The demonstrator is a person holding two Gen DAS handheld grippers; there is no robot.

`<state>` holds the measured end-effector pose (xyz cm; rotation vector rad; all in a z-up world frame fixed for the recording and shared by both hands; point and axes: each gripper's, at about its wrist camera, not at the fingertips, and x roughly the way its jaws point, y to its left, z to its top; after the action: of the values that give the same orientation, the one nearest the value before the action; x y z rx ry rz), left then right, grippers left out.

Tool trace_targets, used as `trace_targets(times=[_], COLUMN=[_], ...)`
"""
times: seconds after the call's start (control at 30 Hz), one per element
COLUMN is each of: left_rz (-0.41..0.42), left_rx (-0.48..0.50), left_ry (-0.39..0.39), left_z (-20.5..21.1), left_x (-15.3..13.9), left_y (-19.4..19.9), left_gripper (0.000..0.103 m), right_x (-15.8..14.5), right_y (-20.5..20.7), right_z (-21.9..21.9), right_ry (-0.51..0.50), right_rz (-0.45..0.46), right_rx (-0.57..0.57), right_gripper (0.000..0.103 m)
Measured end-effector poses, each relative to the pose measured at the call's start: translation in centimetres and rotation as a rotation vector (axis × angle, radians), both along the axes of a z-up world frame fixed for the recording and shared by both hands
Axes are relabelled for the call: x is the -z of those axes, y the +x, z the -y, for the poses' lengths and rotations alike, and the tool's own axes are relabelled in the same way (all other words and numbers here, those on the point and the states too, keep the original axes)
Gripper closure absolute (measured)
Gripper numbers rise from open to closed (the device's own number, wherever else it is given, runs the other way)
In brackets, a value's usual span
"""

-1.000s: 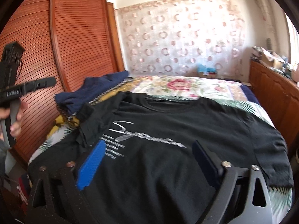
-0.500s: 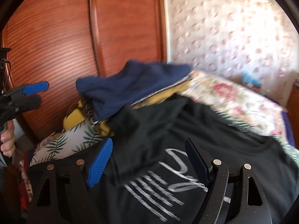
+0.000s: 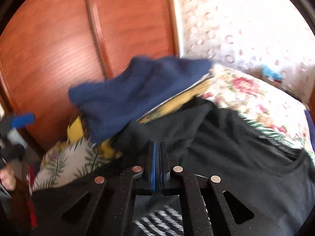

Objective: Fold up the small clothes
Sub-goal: 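Grasp the opposite side edge of the shirt with the right gripper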

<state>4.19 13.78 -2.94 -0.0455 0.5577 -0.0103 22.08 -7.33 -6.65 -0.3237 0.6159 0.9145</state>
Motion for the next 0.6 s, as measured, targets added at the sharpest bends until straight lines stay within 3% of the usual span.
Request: trace_targets(times=[0.17,0.27,0.33,0.4,0.6], left_rz=[0.006,0.001,-0.005,-0.014,-0.039], left_rx=[0.002,0.002,0.004,0.008,0.015], left_ry=[-0.009,-0.019,-0.024,-0.024,-0.029], left_z=[0.5,0.7,0.8,1.0,1.1], left_x=[0.0,0.2,0.4,0.6,1.5], left_y=[0.2,0.4,0.5,0.6,0.7], left_gripper=[0.026,0.026,0.026,0.026,0.026], right_x=[-0.5,0.0,0.8,1.6,5.2], right_y=[1.7,0.8,0.3,0.3,1.9], right_z=[4.1,3.9,2.7,1.0,-4.7], right_ry=[0.013,0.010,0.011,0.008,-0.067], right_rz=[0.026,0.007,0.000,-0.016,-0.052], right_rx=[0.124,0.072,0.040,-0.013,-0.077], right_gripper=[0.102,0.101,0.091,0.069,0.068])
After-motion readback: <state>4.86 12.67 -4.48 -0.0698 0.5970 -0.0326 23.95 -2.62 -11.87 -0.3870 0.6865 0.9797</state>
